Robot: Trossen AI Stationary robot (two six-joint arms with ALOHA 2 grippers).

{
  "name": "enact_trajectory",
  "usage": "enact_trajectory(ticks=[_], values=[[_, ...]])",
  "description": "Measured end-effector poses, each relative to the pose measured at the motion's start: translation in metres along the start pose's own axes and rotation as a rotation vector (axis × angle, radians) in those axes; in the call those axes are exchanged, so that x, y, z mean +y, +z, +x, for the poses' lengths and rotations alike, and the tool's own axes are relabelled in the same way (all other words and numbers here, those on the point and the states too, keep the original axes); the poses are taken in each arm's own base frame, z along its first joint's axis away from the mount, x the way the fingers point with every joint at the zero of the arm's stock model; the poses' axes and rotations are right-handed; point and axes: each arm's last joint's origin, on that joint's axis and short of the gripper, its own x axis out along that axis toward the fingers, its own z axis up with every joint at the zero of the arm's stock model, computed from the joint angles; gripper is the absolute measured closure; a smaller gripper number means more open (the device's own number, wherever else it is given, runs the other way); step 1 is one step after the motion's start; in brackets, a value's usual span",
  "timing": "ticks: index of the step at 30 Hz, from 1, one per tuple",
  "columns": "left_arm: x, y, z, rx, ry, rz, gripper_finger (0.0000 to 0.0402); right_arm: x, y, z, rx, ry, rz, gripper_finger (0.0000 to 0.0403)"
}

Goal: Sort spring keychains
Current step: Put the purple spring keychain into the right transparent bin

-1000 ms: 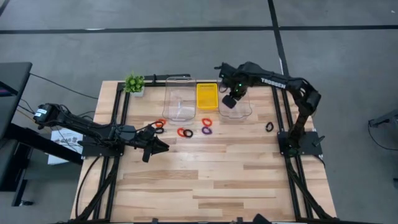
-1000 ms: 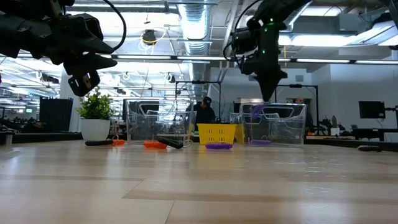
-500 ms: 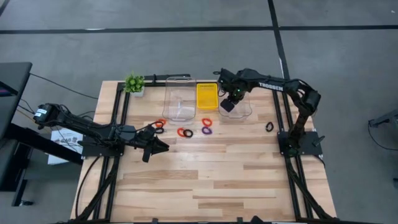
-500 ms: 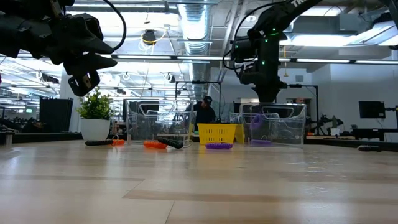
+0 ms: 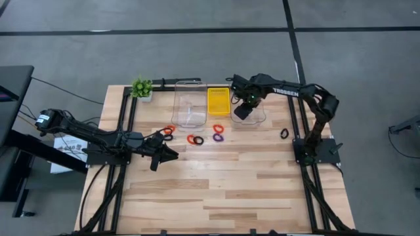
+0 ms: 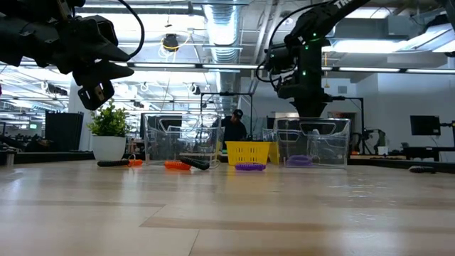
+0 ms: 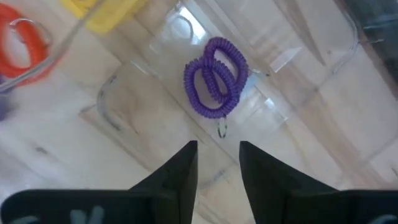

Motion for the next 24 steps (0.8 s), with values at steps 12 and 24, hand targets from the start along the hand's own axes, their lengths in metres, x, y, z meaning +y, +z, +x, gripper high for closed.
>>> enact_trajectory(ticks=[12, 24], values=[[0.000, 0.000, 0.000, 0.000, 0.000, 0.009, 0.0307, 0.019, -0.046, -0.102, -0.394, 0.000, -0.145, 0.0341], [0.000, 0.000, 0.000, 0.000, 0.000, 0.039, 0.0307, 0.110, -0.089, -0.145, -0.704, 0.163, -0.503, 0.0344]])
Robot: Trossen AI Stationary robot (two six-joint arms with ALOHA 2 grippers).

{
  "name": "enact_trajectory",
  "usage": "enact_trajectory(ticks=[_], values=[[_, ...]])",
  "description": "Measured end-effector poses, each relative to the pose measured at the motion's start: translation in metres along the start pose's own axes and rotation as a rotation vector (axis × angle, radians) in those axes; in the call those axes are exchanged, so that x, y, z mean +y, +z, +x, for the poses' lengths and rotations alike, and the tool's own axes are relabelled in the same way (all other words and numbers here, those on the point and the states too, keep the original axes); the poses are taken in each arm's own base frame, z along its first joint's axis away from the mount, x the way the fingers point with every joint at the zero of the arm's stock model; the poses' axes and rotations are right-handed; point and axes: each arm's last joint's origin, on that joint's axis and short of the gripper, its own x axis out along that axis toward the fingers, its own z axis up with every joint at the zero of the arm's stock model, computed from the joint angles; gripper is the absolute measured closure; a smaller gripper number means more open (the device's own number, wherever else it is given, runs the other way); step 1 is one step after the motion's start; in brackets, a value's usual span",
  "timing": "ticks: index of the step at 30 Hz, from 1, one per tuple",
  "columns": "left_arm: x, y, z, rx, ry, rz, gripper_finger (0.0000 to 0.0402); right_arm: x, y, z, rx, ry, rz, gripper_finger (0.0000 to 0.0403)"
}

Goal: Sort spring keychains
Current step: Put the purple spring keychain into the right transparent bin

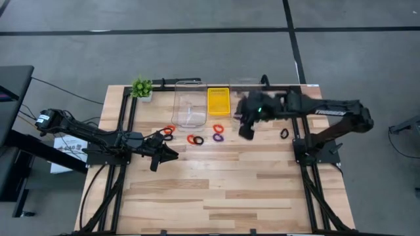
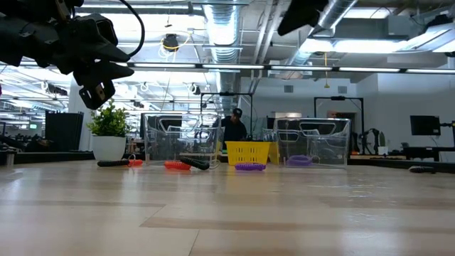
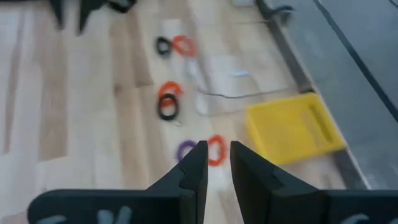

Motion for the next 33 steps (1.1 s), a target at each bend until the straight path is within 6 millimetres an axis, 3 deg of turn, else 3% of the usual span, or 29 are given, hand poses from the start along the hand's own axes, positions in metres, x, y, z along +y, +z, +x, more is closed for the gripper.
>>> enact_trajectory(ticks=[6, 11, 23, 29, 33], values=[[0.000, 0.000, 0.000, 0.001, 0.000, 0.030, 0.0307, 0.043, 0.002, 0.047, 0.058, 0.032, -0.122, 0.0344], [0.000, 0.000, 0.000, 0.001, 0.001, 0.034, 0.0307, 0.064, -0.008, 0.095, 0.164, 0.046, -0.190, 0.0344], [0.000, 0.000, 0.000, 0.008, -0.008, 0.034, 0.0307, 0.073, -0.044, 0.181, 0.400, 0.053, -0.217, 0.0344], [0.000, 0.000, 0.000, 0.008, -0.008, 0.049, 0.0307, 0.070, -0.056, 0.203, 0.461, 0.092, -0.260, 0.0344], [0.000, 0.000, 0.000, 0.009, -0.008, 0.052, 0.0307, 0.066, -0.055, 0.206, 0.445, 0.094, -0.261, 0.0344]])
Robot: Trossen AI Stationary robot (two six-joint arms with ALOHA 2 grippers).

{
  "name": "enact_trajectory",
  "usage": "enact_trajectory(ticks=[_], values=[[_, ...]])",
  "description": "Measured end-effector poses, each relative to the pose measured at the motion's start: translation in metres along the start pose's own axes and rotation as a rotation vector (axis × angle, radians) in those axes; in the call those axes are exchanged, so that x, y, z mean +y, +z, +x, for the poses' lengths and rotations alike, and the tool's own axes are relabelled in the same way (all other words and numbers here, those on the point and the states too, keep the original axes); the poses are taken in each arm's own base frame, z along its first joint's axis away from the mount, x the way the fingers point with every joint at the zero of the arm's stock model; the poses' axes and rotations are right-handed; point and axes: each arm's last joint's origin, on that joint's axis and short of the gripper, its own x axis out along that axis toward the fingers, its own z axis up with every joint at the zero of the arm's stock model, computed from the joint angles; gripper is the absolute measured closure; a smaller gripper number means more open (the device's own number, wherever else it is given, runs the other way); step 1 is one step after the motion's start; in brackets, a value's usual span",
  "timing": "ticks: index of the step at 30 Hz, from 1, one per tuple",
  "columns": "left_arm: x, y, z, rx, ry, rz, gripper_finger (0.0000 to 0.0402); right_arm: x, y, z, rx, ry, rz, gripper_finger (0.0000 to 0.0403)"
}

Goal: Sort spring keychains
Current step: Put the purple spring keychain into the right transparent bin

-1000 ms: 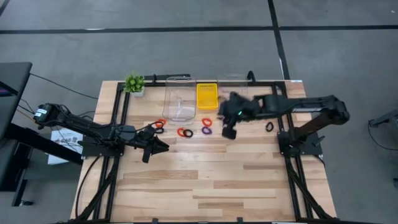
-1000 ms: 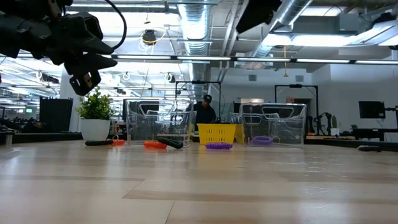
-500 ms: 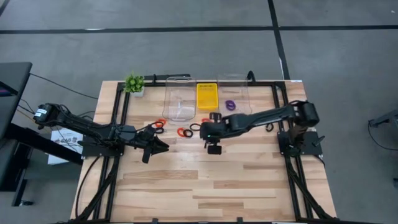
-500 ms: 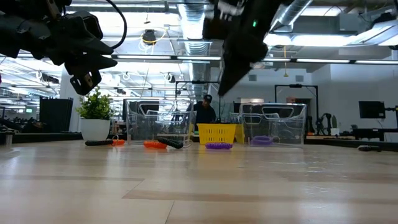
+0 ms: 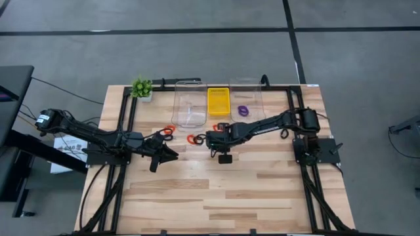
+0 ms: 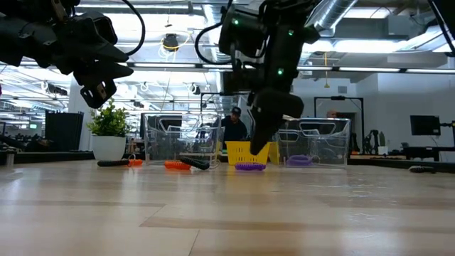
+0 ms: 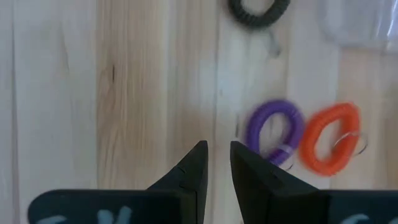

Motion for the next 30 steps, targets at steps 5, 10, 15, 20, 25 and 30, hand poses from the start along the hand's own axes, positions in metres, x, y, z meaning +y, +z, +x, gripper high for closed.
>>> enact_trajectory(ticks=[5, 10, 15, 20, 25, 30], values=[[0.000, 0.000, 0.000, 0.000, 0.000, 0.000, 0.0307, -0.012, 0.002, -0.001, -0.033, -0.013, 0.019, 0.0344], [0.000, 0.000, 0.000, 0.000, -0.001, 0.000, 0.0307, -0.020, 0.000, 0.007, -0.014, -0.016, 0.003, 0.0344], [0.000, 0.000, 0.000, 0.005, -0.008, 0.000, 0.0307, -0.018, -0.001, 0.023, 0.007, 0.014, 0.002, 0.0344], [0.000, 0.000, 0.000, 0.008, -0.012, 0.000, 0.0307, -0.016, -0.002, 0.035, 0.027, 0.015, 0.008, 0.0344], [0.000, 0.000, 0.000, 0.009, -0.013, 0.000, 0.0307, -0.016, -0.002, 0.036, 0.030, 0.014, 0.031, 0.0344], [0.000, 0.000, 0.000, 0.009, -0.013, 0.000, 0.0307, -0.012, -0.001, 0.030, 0.017, 0.013, 0.021, 0.0344]])
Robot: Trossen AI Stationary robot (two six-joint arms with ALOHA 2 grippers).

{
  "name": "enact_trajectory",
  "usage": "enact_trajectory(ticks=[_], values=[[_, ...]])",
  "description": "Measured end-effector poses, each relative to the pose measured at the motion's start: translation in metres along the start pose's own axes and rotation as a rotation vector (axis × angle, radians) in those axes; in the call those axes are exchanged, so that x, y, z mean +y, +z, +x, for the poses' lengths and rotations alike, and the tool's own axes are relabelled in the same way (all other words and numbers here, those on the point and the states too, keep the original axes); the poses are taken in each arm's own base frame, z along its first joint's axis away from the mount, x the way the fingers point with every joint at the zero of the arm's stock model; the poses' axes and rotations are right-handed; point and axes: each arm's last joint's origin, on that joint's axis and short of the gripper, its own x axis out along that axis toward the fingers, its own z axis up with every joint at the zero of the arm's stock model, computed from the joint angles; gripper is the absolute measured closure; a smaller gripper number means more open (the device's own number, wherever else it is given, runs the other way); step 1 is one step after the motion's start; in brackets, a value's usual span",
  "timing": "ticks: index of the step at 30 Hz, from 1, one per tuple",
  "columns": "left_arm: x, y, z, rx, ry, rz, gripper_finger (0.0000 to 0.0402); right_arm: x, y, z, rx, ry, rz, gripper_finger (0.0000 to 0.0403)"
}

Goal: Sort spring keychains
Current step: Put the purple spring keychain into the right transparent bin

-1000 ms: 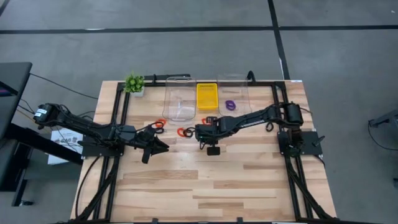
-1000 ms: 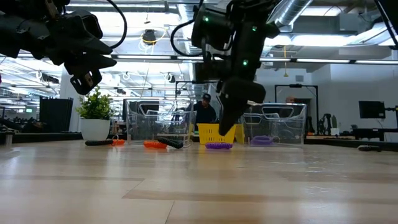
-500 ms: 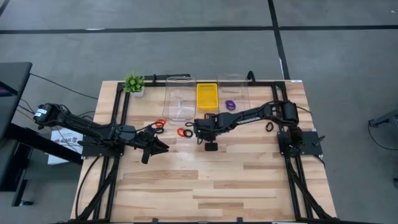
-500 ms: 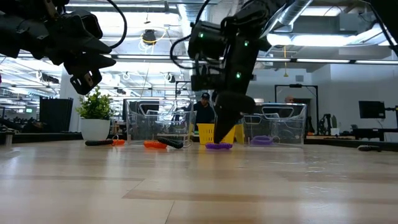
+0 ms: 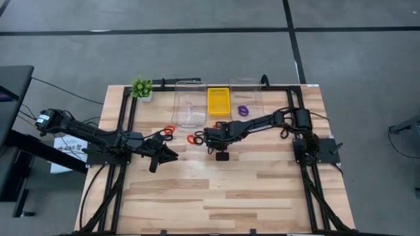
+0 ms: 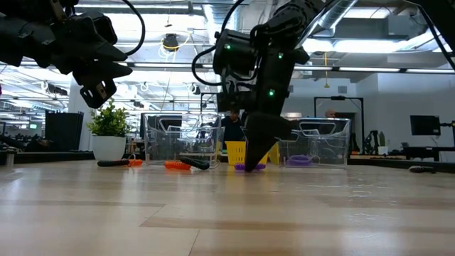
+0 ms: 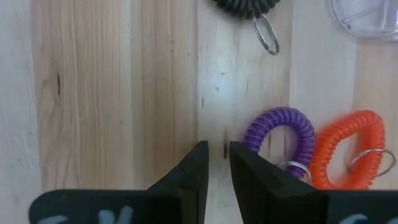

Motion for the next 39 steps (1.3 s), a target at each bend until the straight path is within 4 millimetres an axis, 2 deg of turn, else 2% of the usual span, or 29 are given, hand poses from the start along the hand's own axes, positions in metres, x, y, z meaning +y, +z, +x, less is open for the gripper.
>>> enact_trajectory(ticks=[6, 19, 25, 35, 39], values=[[0.000, 0.000, 0.000, 0.000, 0.000, 0.000, 0.0307, 0.006, 0.004, -0.014, -0.036, -0.081, -0.043, 0.0344], [0.000, 0.000, 0.000, 0.002, -0.004, 0.000, 0.0307, -0.019, 0.000, -0.012, -0.023, -0.092, 0.009, 0.0344], [0.000, 0.000, 0.000, 0.004, -0.006, 0.000, 0.0307, -0.018, 0.000, -0.012, -0.027, -0.056, -0.040, 0.0344], [0.000, 0.000, 0.000, 0.004, -0.006, 0.000, 0.0307, -0.013, -0.004, 0.007, 0.024, -0.030, -0.026, 0.0344], [0.000, 0.000, 0.000, 0.005, -0.005, -0.003, 0.0307, -0.012, -0.004, 0.008, 0.027, -0.029, 0.003, 0.0344]])
